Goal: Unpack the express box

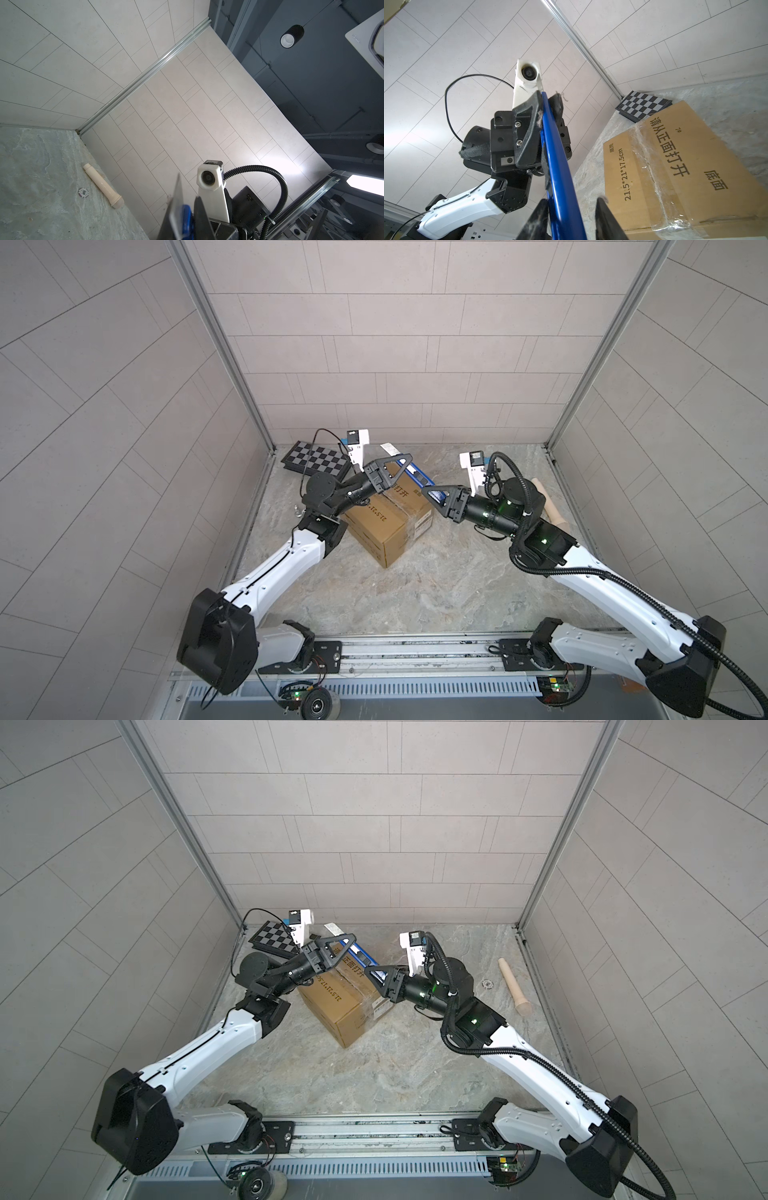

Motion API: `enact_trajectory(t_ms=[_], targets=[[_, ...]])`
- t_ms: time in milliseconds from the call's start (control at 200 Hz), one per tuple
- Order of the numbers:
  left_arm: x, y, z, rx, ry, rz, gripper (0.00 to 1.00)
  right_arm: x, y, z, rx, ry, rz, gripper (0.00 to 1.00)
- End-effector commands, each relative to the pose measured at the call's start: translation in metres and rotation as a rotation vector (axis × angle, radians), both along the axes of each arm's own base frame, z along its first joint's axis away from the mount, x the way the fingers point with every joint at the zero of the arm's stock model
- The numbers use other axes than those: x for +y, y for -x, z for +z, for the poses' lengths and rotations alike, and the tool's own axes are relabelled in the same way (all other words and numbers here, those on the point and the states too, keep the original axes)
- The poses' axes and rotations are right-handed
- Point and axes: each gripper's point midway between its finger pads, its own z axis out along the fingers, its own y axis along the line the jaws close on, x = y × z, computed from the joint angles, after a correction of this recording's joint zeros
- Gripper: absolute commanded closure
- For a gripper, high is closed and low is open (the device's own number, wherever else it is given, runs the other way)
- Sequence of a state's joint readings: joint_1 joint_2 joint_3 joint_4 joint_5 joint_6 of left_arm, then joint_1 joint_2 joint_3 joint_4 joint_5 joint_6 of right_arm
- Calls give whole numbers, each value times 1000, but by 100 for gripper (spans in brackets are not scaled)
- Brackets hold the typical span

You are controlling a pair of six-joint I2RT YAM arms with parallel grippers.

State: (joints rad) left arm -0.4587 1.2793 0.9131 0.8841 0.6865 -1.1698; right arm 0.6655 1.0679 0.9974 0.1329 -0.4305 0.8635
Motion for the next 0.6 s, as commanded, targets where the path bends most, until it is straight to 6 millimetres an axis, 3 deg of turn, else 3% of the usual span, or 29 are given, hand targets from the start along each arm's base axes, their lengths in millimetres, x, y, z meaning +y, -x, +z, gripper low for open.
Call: enact_trajectory(t_ms=[0, 426, 596], targets=[[8, 7, 20, -66, 71, 9, 100, -11, 0, 23, -39, -102, -49, 57], [10, 7, 20, -54, 120, -4, 100, -13, -7, 35, -69, -261, -69, 56], [10, 6, 19, -49, 126, -5, 100, -11, -9, 36, -69, -284, -68, 61]])
